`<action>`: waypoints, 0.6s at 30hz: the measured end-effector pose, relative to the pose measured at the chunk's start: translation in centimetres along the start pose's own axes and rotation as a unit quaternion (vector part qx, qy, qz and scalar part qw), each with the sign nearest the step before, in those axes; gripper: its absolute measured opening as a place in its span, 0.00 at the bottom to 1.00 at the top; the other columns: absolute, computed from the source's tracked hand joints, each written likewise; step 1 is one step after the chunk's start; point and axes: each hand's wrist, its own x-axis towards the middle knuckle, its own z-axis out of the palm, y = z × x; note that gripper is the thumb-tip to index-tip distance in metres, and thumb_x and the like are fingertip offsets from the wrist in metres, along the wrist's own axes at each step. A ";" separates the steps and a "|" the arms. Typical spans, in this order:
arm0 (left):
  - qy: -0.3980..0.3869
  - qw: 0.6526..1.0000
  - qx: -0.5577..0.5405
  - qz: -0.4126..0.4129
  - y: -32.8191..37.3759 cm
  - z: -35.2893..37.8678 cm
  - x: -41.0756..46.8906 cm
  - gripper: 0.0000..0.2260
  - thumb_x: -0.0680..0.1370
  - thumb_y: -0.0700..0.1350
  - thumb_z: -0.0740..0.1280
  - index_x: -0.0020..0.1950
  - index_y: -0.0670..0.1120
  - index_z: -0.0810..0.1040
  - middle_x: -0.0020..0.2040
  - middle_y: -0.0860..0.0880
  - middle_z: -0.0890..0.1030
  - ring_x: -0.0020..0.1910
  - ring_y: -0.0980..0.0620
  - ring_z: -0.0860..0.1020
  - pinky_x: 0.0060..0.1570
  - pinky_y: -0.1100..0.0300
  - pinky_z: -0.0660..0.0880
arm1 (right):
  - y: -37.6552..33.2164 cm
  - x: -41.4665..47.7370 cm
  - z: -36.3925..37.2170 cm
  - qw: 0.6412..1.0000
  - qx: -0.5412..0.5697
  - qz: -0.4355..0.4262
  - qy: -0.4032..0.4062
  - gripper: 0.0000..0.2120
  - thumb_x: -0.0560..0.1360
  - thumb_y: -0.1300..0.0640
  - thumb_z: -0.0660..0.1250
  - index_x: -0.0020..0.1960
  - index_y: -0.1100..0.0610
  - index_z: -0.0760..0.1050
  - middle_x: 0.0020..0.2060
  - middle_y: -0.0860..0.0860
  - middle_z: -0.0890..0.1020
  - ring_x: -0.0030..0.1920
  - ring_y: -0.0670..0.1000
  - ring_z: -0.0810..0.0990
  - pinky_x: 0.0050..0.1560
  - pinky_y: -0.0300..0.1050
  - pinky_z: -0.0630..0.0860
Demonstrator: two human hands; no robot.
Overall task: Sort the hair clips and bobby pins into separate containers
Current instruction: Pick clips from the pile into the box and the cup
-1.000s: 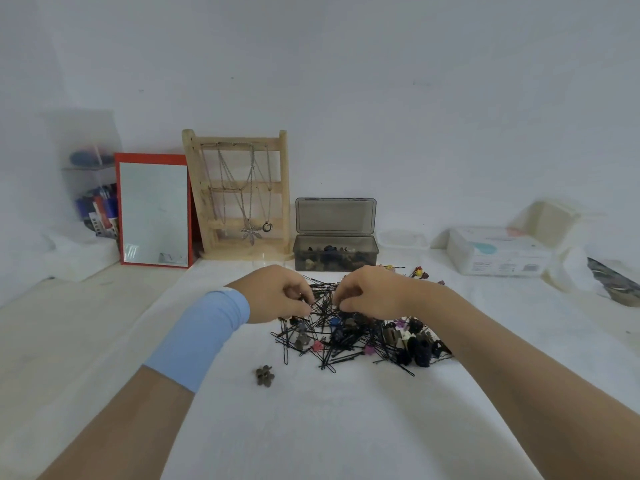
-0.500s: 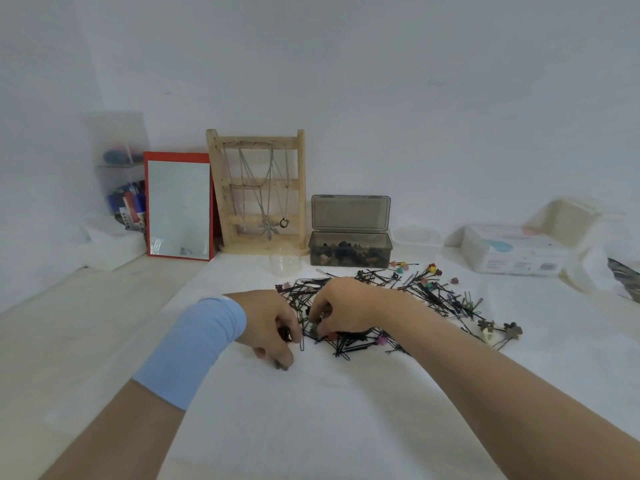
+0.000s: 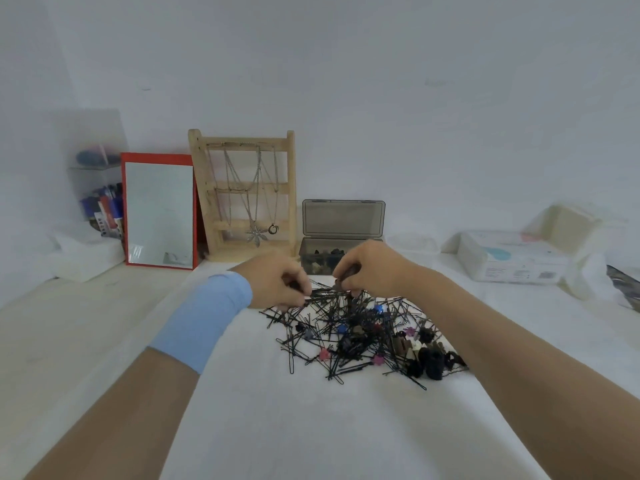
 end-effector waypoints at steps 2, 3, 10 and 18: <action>0.069 0.997 0.002 0.028 0.8 -0.2 2.6 0.06 0.73 0.45 0.75 0.44 0.56 0.82 0.40 0.60 0.80 0.39 0.57 0.81 0.46 0.60 0.78 | 1.1 1.3 -0.9 0.999 -0.006 0.005 0.038 0.09 0.75 0.61 0.73 0.55 0.54 0.83 0.43 0.47 0.85 0.36 0.44 0.84 0.37 0.33 0.78; 0.091 0.995 -0.001 0.035 1.2 -0.1 4.0 0.06 0.73 0.46 0.75 0.44 0.57 0.82 0.40 0.61 0.79 0.39 0.58 0.80 0.44 0.61 0.76 | 1.8 2.0 -1.4 0.998 -0.012 0.008 0.054 0.11 0.75 0.61 0.72 0.56 0.55 0.83 0.45 0.48 0.85 0.36 0.44 0.83 0.37 0.33 0.78; 0.178 0.983 -0.021 0.046 1.7 0.9 13.1 0.11 0.75 0.41 0.72 0.55 0.54 0.80 0.55 0.55 0.81 0.57 0.52 0.78 0.60 0.57 0.74 | 6.1 6.9 -3.3 0.994 -0.059 0.044 0.076 0.11 0.75 0.63 0.70 0.57 0.57 0.84 0.50 0.51 0.86 0.50 0.48 0.83 0.54 0.39 0.78; 0.141 0.989 -0.020 0.041 0.4 2.5 16.6 0.20 0.74 0.39 0.73 0.64 0.52 0.76 0.58 0.54 0.80 0.53 0.56 0.78 0.59 0.60 0.74 | 7.9 9.9 -2.2 0.992 -0.120 0.014 0.040 0.20 0.75 0.64 0.68 0.65 0.51 0.79 0.55 0.50 0.84 0.54 0.52 0.81 0.57 0.45 0.78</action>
